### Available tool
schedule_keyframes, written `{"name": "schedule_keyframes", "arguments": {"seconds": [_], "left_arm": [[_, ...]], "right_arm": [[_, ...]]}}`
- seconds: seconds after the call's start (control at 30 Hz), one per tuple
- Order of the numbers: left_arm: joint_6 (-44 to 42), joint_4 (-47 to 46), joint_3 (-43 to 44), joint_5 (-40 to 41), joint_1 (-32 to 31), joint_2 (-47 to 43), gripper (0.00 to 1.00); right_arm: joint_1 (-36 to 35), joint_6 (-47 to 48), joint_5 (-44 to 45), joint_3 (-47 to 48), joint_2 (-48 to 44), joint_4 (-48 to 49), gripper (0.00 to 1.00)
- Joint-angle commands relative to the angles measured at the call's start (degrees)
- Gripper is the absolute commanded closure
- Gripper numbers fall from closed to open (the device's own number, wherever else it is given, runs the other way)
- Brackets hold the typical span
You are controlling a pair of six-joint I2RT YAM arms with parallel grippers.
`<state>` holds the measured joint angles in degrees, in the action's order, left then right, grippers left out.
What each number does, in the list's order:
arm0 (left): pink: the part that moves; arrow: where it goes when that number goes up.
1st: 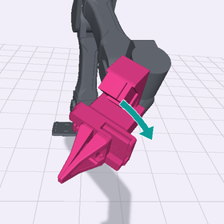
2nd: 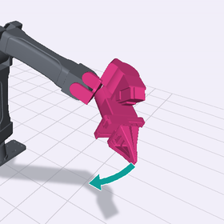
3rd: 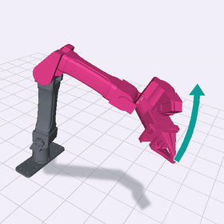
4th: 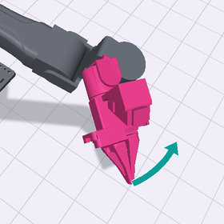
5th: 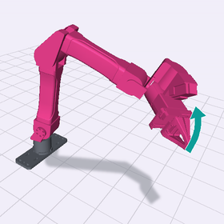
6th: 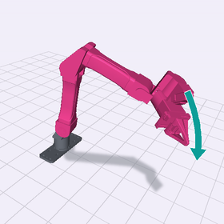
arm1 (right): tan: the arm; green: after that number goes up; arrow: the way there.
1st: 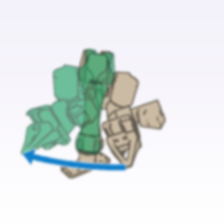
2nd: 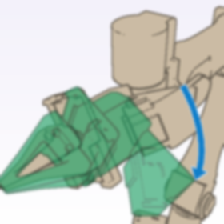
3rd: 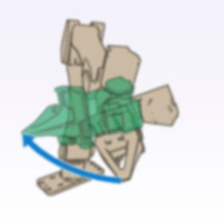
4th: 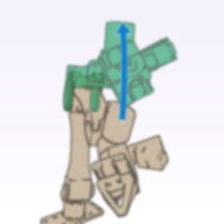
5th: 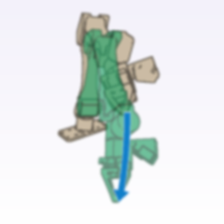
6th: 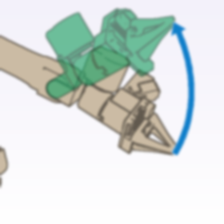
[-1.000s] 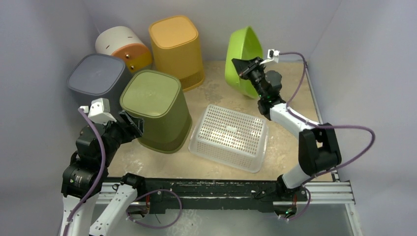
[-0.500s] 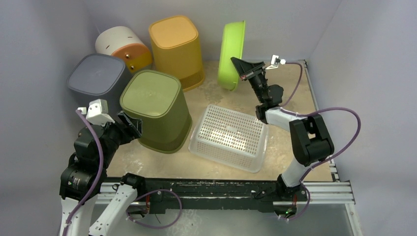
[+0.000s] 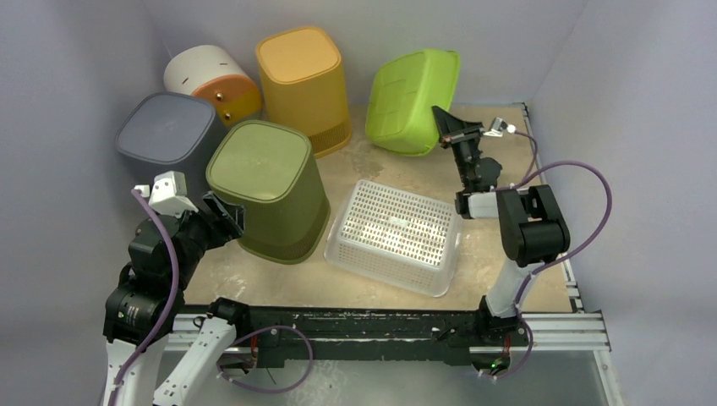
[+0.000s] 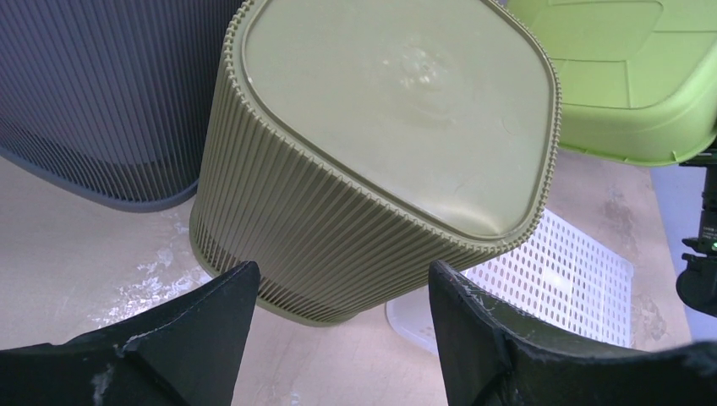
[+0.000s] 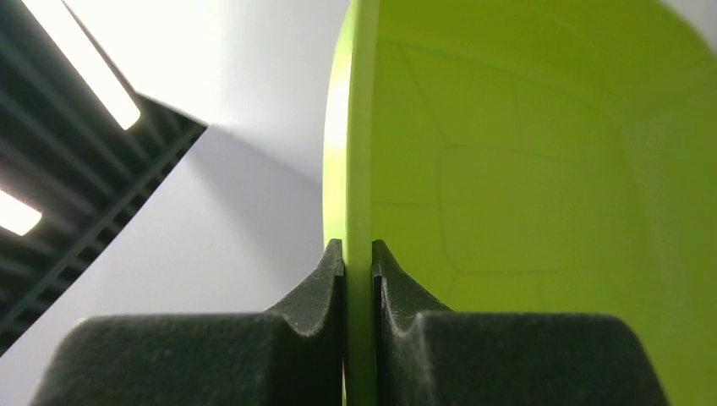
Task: Turn the large container upside down
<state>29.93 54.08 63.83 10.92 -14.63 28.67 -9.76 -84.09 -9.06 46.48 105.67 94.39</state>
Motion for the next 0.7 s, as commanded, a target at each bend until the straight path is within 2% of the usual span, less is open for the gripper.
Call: {"name": "schedule_keyframes", "arguments": {"seconds": [0.0, 0.07, 0.23, 0.33, 0.43, 0.67], "left_arm": [[0.12, -2.87, -1.27, 0.21, 0.31, -0.24, 0.30], [0.41, -3.46, -1.82, -0.49, 0.31, -0.02, 0.30], [0.30, -3.65, -2.04, -0.54, 0.38, 0.25, 0.30], [0.08, -3.34, -2.02, -0.12, 0.31, 0.25, 0.30], [0.12, -3.28, -2.20, -0.06, 0.31, 0.26, 0.30], [0.14, -3.58, -2.49, -0.63, 0.31, 0.56, 0.29]], "right_arm": [[3.42, 0.72, -3.64, -7.45, 1.62, 21.41, 1.00], [4.82, 1.21, -4.55, -8.99, 1.41, 21.37, 0.92], [7.49, 2.12, -6.41, -11.98, 1.53, 21.41, 0.83], [8.77, 2.74, -6.65, -14.20, 1.41, 21.50, 0.74], [9.61, 4.08, -6.27, -16.60, 0.90, 21.47, 0.69], [11.10, 5.50, -6.67, -19.10, 2.52, 21.42, 0.66]]}}
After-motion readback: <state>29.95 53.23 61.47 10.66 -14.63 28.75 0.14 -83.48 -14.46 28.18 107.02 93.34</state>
